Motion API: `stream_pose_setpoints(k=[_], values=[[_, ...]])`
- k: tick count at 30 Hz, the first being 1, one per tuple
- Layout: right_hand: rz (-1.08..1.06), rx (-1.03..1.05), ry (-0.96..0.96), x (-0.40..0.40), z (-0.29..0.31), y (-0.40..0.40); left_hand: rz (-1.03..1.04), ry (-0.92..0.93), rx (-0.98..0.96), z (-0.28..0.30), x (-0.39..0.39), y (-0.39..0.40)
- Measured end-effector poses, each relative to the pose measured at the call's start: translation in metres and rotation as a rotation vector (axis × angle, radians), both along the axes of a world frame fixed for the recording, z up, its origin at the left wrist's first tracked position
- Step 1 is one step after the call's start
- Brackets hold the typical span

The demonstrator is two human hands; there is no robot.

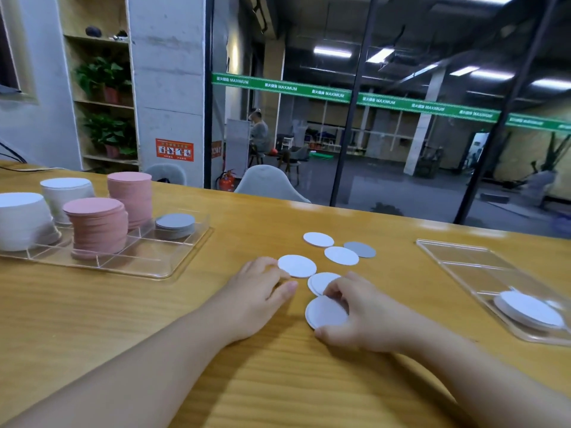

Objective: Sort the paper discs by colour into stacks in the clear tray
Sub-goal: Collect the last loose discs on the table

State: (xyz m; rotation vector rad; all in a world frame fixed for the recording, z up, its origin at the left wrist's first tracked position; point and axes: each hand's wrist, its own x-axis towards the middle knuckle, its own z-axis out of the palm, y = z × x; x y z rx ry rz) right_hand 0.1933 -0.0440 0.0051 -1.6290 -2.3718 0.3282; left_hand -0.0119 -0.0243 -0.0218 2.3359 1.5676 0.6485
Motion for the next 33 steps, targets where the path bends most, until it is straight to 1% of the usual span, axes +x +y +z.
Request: stream_pose_setpoints(k=[4, 6, 8, 11, 14, 16, 17, 19, 20, 23, 27, 33], values=[[0.032, 0.220, 0.156, -0.006, -0.020, 0.008, -0.047, -0.170, -0.062, 0.002, 0.004, -0.002], [0.055, 0.294, 0.233, -0.010, -0.025, 0.011, -0.026, -0.205, -0.069, 0.002, 0.005, -0.001], [0.086, 0.345, 0.271, -0.012, -0.027, 0.013, -0.017, -0.277, -0.088, 0.004, 0.005, -0.002], [0.122, 0.345, 0.260, -0.014, -0.025, 0.015, 0.009, -0.375, -0.102, 0.007, 0.005, -0.003], [0.111, 0.338, 0.248, -0.011, -0.023, 0.017, 0.078, -0.450, -0.044, 0.009, 0.006, -0.003], [0.045, 0.355, 0.235, -0.007, -0.024, 0.021, 0.148, -0.522, -0.035, 0.011, 0.004, -0.002], [-0.006, 0.354, 0.228, -0.005, -0.025, 0.024, 0.174, -0.586, -0.051, 0.012, 0.003, -0.002], [-0.133, 0.286, 0.184, -0.002, -0.026, 0.028, 0.207, -0.737, -0.116, 0.013, 0.001, -0.002], [-0.195, 0.231, 0.158, -0.001, -0.025, 0.030, 0.216, -0.779, -0.144, 0.014, 0.000, -0.002], [-0.288, 0.135, 0.119, 0.000, -0.024, 0.033, 0.221, -0.795, -0.168, 0.014, -0.001, -0.002], [-0.288, 0.146, 0.119, 0.001, -0.026, 0.033, 0.222, -0.785, -0.163, 0.012, -0.002, -0.002], [-0.236, 0.182, 0.280, 0.004, -0.023, 0.029, 0.168, -0.828, -0.184, 0.010, -0.003, 0.000]])
